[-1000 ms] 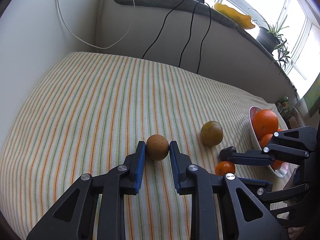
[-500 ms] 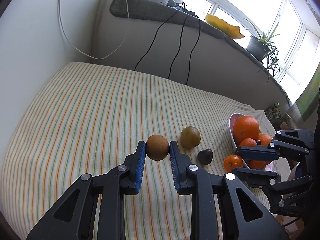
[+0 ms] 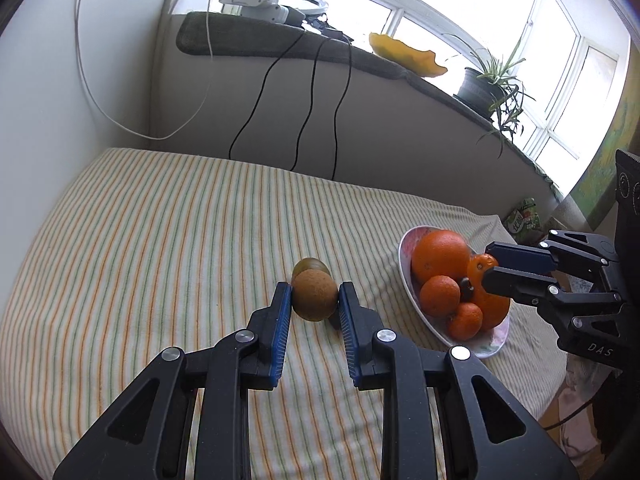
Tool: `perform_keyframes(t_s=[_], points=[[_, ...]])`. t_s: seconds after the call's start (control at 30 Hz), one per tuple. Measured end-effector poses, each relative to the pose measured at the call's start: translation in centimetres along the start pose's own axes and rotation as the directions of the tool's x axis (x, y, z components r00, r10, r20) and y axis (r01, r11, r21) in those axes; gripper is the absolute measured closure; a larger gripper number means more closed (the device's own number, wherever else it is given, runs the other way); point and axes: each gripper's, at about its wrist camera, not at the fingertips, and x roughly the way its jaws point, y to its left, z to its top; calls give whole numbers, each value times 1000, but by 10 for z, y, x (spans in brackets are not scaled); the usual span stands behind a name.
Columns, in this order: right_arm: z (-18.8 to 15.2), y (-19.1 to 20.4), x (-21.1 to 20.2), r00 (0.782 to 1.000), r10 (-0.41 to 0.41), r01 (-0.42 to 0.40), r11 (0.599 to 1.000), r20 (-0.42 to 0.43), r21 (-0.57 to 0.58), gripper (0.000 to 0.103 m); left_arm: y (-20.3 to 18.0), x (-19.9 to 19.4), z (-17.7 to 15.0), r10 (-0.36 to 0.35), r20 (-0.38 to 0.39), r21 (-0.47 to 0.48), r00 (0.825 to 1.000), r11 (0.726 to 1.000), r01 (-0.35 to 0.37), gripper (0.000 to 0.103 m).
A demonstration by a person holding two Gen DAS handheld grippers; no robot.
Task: Organize fruits
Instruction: 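Carry the kiwi in the left tool while the right tool carries the tangerine over the plate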
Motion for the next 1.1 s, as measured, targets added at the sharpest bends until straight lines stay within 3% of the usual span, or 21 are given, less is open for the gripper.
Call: perform_keyframes(t_s=[0.5, 1.1], points=[[-25, -68, -31, 997, -75, 70, 987, 31, 148, 79, -47, 18, 5, -55, -24, 60, 998, 997, 56, 81], [-65, -126, -27, 995, -102, 97, 957, 4, 274, 79, -100, 42, 11, -103, -62, 134, 993, 985, 110, 81]])
